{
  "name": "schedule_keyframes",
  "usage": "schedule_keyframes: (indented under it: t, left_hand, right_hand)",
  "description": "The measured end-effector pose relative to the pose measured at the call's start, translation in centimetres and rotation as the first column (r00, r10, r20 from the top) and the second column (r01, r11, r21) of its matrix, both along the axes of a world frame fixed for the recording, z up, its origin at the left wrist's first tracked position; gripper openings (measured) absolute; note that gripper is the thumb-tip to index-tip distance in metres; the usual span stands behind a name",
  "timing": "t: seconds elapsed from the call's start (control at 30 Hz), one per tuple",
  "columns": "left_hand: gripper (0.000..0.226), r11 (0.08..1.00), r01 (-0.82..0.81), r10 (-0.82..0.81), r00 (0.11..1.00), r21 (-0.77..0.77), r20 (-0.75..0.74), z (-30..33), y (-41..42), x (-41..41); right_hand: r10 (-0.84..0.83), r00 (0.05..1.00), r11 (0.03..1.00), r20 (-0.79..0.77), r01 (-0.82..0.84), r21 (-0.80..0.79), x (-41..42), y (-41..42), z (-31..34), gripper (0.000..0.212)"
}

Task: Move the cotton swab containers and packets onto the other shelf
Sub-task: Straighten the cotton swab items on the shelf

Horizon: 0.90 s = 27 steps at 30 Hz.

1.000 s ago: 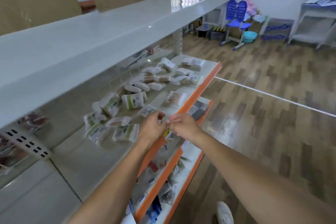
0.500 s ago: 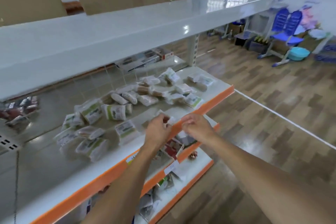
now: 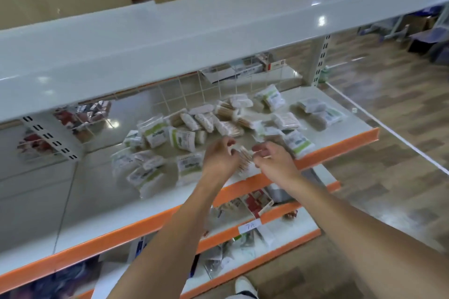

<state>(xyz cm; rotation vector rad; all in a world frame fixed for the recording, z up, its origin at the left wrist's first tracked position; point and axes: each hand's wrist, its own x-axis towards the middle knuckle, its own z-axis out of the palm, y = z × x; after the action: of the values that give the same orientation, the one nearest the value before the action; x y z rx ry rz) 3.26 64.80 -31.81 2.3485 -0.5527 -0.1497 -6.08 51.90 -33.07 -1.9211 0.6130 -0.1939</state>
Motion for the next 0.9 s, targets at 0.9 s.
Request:
schedule_keyframes:
  t: [0.9]
  left_hand:
    - [0.055,0.878,-0.329,0.196,0.909,0.347,0.367,-2.3,5.2,8.4]
  right_hand:
    - [0.211,0.965,0.935,0.153,-0.154,-0.319,14.5,1.9,0.5,0.024]
